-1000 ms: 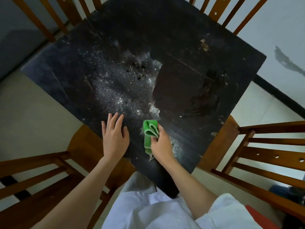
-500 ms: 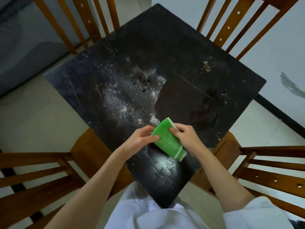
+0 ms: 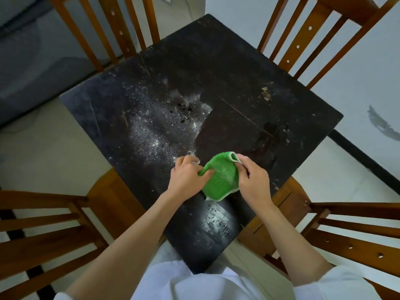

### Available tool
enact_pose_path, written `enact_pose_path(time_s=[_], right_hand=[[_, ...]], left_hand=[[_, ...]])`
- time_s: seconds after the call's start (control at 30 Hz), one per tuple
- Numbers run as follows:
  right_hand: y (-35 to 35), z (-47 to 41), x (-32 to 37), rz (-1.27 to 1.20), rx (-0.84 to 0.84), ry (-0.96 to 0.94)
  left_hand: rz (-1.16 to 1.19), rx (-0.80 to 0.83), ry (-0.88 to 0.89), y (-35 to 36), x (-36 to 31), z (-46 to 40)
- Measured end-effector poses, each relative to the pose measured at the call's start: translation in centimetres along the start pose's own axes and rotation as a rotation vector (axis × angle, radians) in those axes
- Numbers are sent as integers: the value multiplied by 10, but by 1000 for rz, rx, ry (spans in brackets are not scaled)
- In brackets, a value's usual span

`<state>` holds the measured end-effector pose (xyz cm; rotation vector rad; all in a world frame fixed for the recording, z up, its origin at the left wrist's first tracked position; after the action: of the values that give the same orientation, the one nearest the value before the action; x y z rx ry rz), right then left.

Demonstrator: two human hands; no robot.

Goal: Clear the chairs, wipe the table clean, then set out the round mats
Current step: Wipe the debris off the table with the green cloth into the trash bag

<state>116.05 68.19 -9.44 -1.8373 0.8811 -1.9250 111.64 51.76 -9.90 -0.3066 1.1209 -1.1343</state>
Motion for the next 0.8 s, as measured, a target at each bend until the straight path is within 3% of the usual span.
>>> enact_pose_path(time_s=[0.07, 0.17, 0.3, 0.37, 0.5, 0.6, 0.7, 0.8], right_hand=[[-4, 1, -3, 32, -24, -69], [0, 6, -1, 6, 79, -126], [13, 5, 13, -210, 431, 111], [19, -5, 17, -301, 484, 191], [36, -38, 17, -451, 335, 311], [46, -67, 15, -354, 140, 389], [54, -105, 14, -133, -8, 461], [56, -146, 12, 114, -118, 398]], left_hand=[[-24, -70, -10, 1, -8, -2], [308, -62, -164, 0, -20, -7], [1164, 223, -349, -1, -25, -12], [1347, 374, -313, -7, -20, -14], [1390, 507, -258, -25, -10, -30], [1320, 497, -237, -37, -4, -47], [1162, 232, -290, -59, 16, -71], [892, -104, -292, -84, 52, -86]])
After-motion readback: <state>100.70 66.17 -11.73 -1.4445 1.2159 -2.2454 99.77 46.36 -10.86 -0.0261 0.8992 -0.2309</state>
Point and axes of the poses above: each hand's wrist, its own z-axis away from the middle knuckle, its own y-axis out of the palm, x = y × z, the point moved 1 cm from there along -z, towards the middle knuckle, and after that the axes turned 4 degrees about x, right-handed, at the moved point
